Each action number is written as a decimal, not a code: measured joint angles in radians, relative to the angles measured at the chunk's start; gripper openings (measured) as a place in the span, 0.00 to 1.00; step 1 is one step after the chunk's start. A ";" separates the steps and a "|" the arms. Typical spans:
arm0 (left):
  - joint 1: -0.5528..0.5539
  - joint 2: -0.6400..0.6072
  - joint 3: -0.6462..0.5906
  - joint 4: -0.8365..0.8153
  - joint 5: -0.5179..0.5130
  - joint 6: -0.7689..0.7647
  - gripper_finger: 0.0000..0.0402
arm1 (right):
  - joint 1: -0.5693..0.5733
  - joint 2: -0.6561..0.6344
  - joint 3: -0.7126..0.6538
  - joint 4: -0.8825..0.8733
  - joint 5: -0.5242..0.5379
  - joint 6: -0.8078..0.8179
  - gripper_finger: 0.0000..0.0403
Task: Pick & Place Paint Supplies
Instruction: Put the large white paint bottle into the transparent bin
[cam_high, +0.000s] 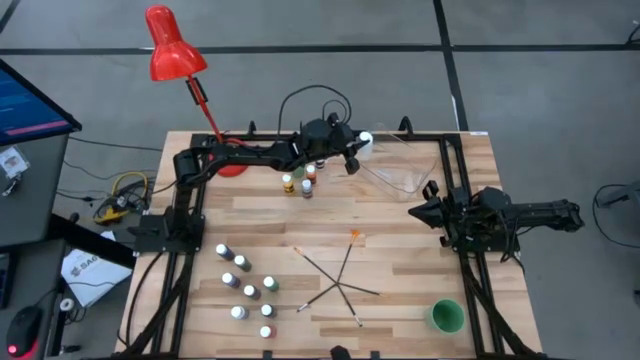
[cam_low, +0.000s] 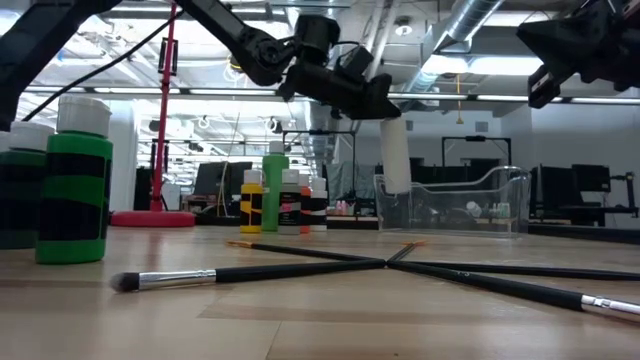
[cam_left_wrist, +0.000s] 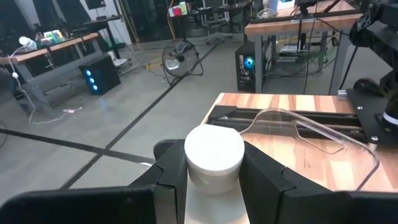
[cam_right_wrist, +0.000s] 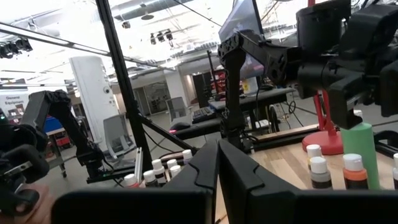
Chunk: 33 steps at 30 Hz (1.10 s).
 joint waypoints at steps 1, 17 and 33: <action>0.000 0.000 0.000 -0.004 0.000 -0.002 0.23 | 0.000 0.000 0.000 0.000 0.000 0.000 0.02; 0.000 0.000 0.000 -0.020 0.019 -0.024 0.23 | 0.000 0.000 0.000 0.000 0.000 0.000 0.02; 0.018 0.012 -0.002 -0.054 0.042 -0.054 0.23 | 0.000 0.000 0.000 0.000 0.000 0.000 0.02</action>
